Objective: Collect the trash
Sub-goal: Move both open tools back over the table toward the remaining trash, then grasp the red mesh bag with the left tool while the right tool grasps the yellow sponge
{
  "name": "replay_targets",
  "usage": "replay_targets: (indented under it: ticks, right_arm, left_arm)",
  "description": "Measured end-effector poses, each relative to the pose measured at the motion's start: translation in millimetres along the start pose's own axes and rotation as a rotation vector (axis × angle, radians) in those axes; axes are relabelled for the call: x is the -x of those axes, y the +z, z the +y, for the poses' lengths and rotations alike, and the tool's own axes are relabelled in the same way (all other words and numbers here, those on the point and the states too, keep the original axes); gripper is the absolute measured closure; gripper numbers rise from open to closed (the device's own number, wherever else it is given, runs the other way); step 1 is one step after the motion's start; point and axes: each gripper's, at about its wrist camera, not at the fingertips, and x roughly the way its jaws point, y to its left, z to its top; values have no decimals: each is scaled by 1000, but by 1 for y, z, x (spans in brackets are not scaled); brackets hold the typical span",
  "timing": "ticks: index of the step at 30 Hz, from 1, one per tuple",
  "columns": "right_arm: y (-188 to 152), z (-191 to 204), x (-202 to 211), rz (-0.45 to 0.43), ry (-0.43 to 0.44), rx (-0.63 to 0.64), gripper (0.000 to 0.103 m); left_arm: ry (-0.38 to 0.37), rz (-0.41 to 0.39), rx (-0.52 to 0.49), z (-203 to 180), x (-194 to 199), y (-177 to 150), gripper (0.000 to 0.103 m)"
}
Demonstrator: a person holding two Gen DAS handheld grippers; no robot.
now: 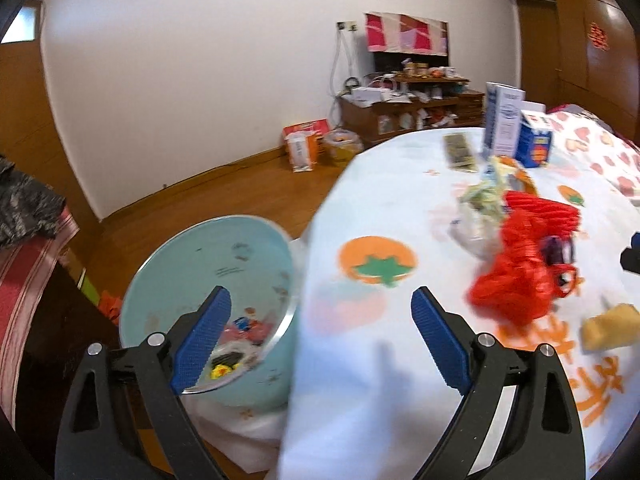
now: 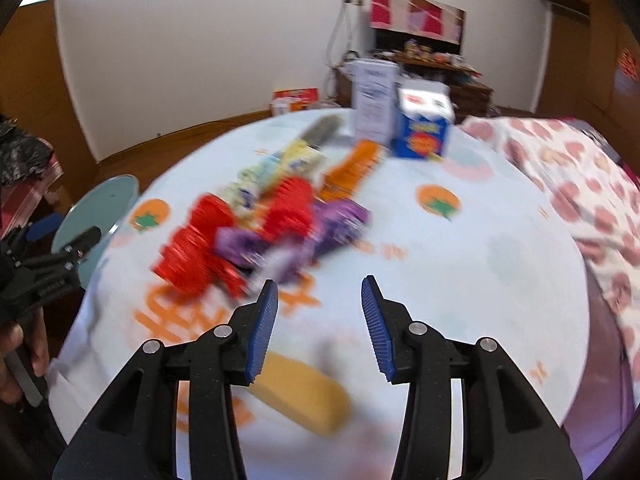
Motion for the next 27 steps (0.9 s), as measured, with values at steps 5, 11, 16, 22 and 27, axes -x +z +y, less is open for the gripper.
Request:
replay_targets:
  ticks: [5,11,16,22,27]
  right_arm:
    - [-14,-9,8,-2,-4,-25,58]
    - [-21,3,9,4,22,-8,58]
    - [-32,9,-5,35,50,12,58]
    - [-35,10,-5,36,79,29,60]
    - [-29,8,9,-7,110,13,60]
  left_arm:
    - [-44,4,-32,-28,3,0,13]
    - [-74,18,-69,-47,4,-9,13]
    - [-90,25,-75,-52,5,-10,14]
    - [-109,4,-77,-55,14,-6,14]
    - [-114,-9,-82,-58,19,-3,14]
